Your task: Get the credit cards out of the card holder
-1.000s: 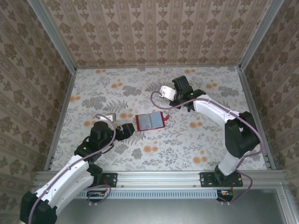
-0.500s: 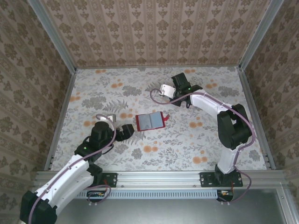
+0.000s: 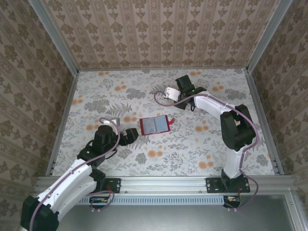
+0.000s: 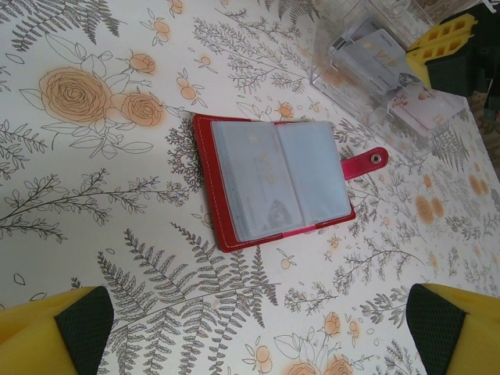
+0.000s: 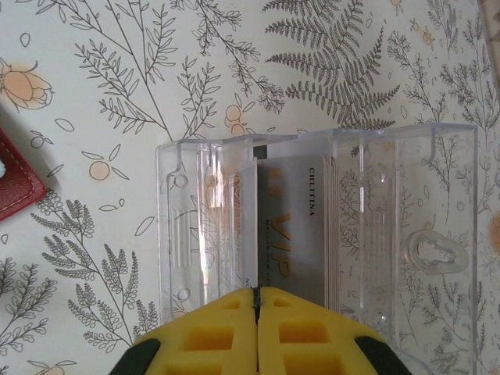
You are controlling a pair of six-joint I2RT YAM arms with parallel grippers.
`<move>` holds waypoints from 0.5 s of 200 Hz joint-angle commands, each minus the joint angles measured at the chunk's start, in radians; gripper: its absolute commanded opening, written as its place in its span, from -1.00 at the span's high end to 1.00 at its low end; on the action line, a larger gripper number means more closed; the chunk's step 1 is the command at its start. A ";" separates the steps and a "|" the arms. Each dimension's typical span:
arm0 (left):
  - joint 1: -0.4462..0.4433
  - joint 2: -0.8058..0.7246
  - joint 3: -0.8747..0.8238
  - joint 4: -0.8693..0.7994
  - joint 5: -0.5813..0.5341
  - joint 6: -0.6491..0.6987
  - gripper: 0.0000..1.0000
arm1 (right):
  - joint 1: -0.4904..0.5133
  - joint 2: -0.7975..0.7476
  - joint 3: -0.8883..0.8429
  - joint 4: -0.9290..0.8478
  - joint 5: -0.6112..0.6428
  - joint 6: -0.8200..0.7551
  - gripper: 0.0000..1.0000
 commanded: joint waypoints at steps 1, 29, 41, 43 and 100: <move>0.010 -0.008 0.007 -0.007 -0.005 0.007 -1.00 | -0.006 0.025 0.019 -0.011 0.019 0.031 0.72; 0.011 -0.007 0.007 -0.005 -0.003 0.007 -1.00 | -0.006 0.030 0.011 0.008 0.044 0.035 0.67; 0.011 -0.007 0.007 -0.005 -0.001 0.007 -1.00 | -0.006 0.030 0.009 0.020 0.059 0.040 0.64; 0.011 -0.008 0.007 -0.005 -0.002 0.007 -1.00 | -0.006 0.029 0.009 0.021 0.060 0.040 0.64; 0.013 -0.009 0.007 -0.007 0.000 0.007 -1.00 | -0.011 0.032 0.015 0.048 0.102 0.059 0.57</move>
